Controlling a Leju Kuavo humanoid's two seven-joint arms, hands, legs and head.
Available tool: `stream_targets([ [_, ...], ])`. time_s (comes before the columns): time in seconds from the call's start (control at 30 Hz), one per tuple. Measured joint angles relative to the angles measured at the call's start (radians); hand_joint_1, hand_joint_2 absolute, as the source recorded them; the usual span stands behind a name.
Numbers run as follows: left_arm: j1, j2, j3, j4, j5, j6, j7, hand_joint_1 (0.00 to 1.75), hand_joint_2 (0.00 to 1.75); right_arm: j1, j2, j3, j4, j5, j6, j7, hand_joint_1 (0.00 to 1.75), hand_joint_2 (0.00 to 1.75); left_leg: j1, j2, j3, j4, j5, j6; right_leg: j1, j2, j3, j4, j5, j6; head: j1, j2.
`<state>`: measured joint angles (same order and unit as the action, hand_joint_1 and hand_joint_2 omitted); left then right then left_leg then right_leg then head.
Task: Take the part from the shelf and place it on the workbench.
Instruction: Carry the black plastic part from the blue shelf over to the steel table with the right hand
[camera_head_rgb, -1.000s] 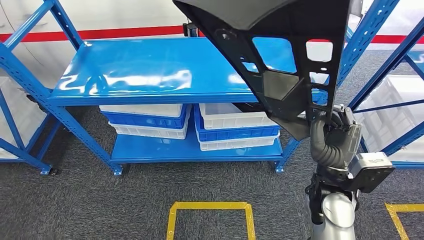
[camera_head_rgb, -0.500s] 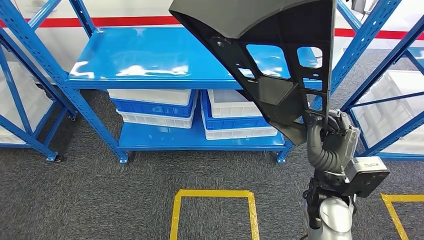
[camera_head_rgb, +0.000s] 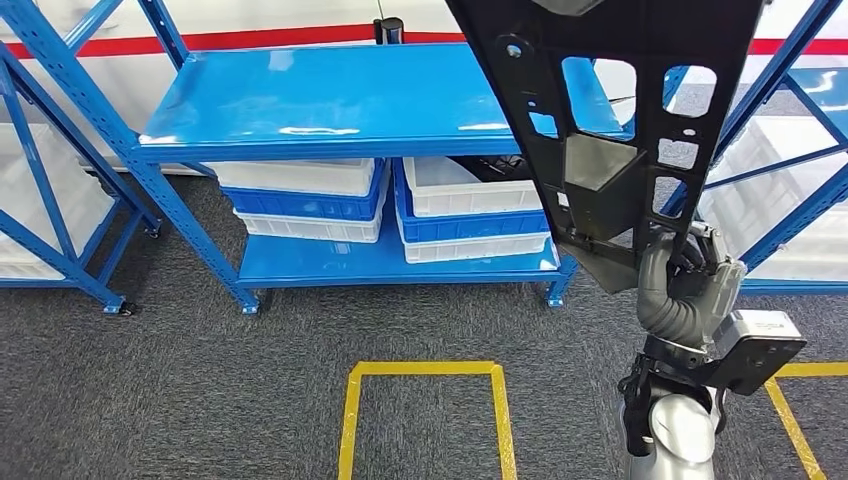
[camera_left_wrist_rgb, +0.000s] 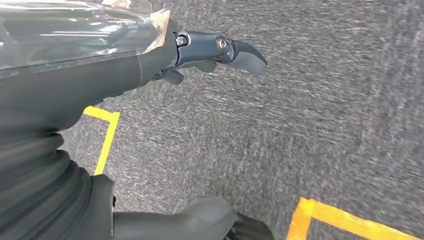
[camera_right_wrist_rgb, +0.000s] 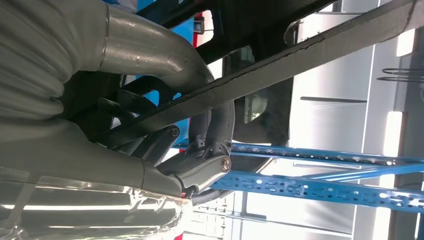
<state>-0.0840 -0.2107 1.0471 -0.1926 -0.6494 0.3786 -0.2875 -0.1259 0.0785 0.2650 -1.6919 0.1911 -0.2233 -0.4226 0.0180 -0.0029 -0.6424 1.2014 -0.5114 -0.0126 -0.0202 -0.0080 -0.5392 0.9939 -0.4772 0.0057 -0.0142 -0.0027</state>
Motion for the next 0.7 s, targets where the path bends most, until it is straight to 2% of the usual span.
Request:
stream_targets([
  [0.07,-0.001,0.000,-0.001,0.000,-0.005,-0.002,0.000,0.00,1.75,-0.001,-0.001,-0.006,0.001,0.000,-0.004,0.001,1.75,1.75,-0.001,-0.002,0.084,-0.122,0.016,0.007,0.002,-0.001,-0.018,0.014,0.005,0.008,0.001,0.000],
  [0.1,-0.001,-0.001,-0.001,0.000,-0.008,-0.004,0.000,0.00,1.75,-0.002,-0.001,-0.011,0.001,0.000,-0.007,0.002,1.75,1.75,-0.003,-0.003,0.106,-0.160,0.014,0.011,0.004,-0.001,-0.024,0.018,0.009,0.014,0.001,0.000],
  [0.13,-0.001,-0.001,-0.002,0.000,-0.011,-0.007,0.000,0.00,1.75,-0.003,-0.002,-0.015,0.001,0.000,-0.010,0.004,1.75,1.75,-0.007,-0.004,0.111,-0.175,0.010,0.015,0.005,-0.002,-0.029,0.019,0.014,0.022,0.001,0.000],
  [0.2,-0.001,-0.003,-0.002,0.000,-0.015,-0.013,0.001,0.00,1.75,-0.004,-0.003,-0.024,0.001,0.001,-0.015,0.006,1.75,1.75,-0.009,-0.002,0.103,-0.185,0.021,0.030,0.005,-0.002,-0.037,0.021,0.021,0.038,0.001,0.000],
  [0.23,-0.001,-0.004,-0.003,0.000,-0.017,-0.015,0.002,0.00,1.75,-0.005,-0.004,-0.028,0.001,0.002,-0.017,0.008,1.75,1.75,-0.009,0.000,0.098,-0.190,0.030,0.041,0.005,-0.001,-0.045,0.030,0.013,0.042,0.001,0.000],
  [0.27,-0.002,-0.005,-0.003,0.000,-0.019,-0.019,0.002,0.00,1.75,-0.006,-0.006,-0.033,0.002,0.004,-0.018,0.010,1.75,1.75,-0.008,0.003,0.092,-0.196,0.041,0.052,0.006,0.001,-0.058,0.055,-0.009,0.041,0.004,0.000],
  [0.3,-0.003,-0.005,-0.003,0.000,-0.020,-0.023,0.002,0.00,1.75,-0.006,-0.008,-0.039,0.002,0.006,-0.019,0.012,1.75,1.75,-0.006,0.005,0.083,-0.200,0.051,0.061,0.005,0.002,-0.076,0.100,-0.044,0.036,0.006,0.000],
  [0.37,-0.004,-0.004,-0.004,0.000,-0.022,-0.030,0.002,0.00,1.75,-0.005,-0.011,-0.049,0.002,0.009,-0.023,0.015,1.75,1.75,-0.008,0.006,0.059,-0.200,0.069,0.067,0.004,0.004,-0.116,0.226,-0.120,0.030,0.010,0.000],
  [0.4,-0.003,-0.004,-0.004,0.000,-0.023,-0.032,0.002,0.00,1.75,-0.003,-0.013,-0.053,0.002,0.010,-0.024,0.016,1.75,1.75,-0.009,0.007,0.046,-0.200,0.079,0.066,0.004,0.004,-0.127,0.277,-0.138,0.034,0.010,0.000],
  [0.43,-0.003,-0.005,-0.004,0.000,-0.024,-0.032,0.002,0.00,1.75,-0.002,-0.014,-0.056,0.002,0.011,-0.025,0.016,1.75,1.75,-0.009,0.008,0.033,-0.199,0.089,0.064,0.003,0.004,-0.124,0.301,-0.136,0.043,0.010,0.000],
  [0.47,-0.003,-0.005,-0.005,0.000,-0.024,-0.033,0.002,0.00,1.75,-0.001,-0.014,-0.059,0.002,0.012,-0.025,0.017,1.75,1.75,-0.009,0.008,0.020,-0.198,0.099,0.062,0.002,0.004,-0.102,0.287,-0.116,0.055,0.010,0.000],
  [0.5,-0.003,-0.006,-0.005,0.000,-0.024,-0.033,0.002,0.00,1.75,-0.001,-0.015,-0.061,0.002,0.013,-0.025,0.017,1.75,1.75,-0.008,0.008,0.008,-0.197,0.109,0.058,-0.001,0.004,-0.063,0.238,-0.087,0.065,0.010,0.000],
  [0.53,-0.003,-0.006,-0.005,0.000,-0.024,-0.033,0.002,0.00,1.75,-0.001,-0.015,-0.063,0.002,0.013,-0.025,0.017,1.75,1.75,-0.008,0.008,-0.003,-0.196,0.118,0.053,-0.004,0.004,-0.014,0.164,-0.069,0.072,0.010,0.000],
  [0.57,-0.003,-0.006,-0.006,0.000,-0.024,-0.033,0.002,0.00,1.75,-0.001,-0.015,-0.064,0.002,0.014,-0.025,0.017,1.75,1.75,-0.010,0.008,-0.012,-0.194,0.127,0.047,-0.004,0.006,0.037,0.085,-0.063,0.071,0.010,0.000],
  [0.6,-0.003,-0.006,-0.008,0.000,-0.025,-0.033,0.002,0.00,1.75,-0.001,-0.014,-0.065,0.001,0.014,-0.025,0.017,1.75,1.75,-0.012,0.007,-0.017,-0.193,0.136,0.041,-0.002,0.007,0.069,0.028,-0.066,0.066,0.009,0.000],
  [0.63,-0.003,-0.006,-0.009,0.000,-0.025,-0.033,0.002,0.00,1.75,-0.001,-0.014,-0.065,0.001,0.015,-0.026,0.017,1.75,1.75,-0.014,0.006,-0.020,-0.194,0.145,0.035,0.001,0.009,0.085,-0.005,-0.074,0.058,0.008,0.000],
  [0.67,-0.003,-0.006,-0.011,0.000,-0.026,-0.033,0.002,0.00,1.75,0.000,-0.015,-0.066,0.001,0.015,-0.026,0.017,1.75,1.75,-0.014,0.006,-0.021,-0.195,0.154,0.031,0.005,0.010,0.085,-0.014,-0.074,0.049,0.007,0.000],
  [0.7,-0.003,-0.006,-0.012,0.000,-0.027,-0.033,0.002,0.00,1.75,0.000,-0.015,-0.067,0.001,0.015,-0.026,0.017,1.75,1.75,-0.014,0.005,-0.022,-0.197,0.161,0.026,0.003,0.009,0.076,-0.011,-0.068,0.040,0.006,0.000],
])
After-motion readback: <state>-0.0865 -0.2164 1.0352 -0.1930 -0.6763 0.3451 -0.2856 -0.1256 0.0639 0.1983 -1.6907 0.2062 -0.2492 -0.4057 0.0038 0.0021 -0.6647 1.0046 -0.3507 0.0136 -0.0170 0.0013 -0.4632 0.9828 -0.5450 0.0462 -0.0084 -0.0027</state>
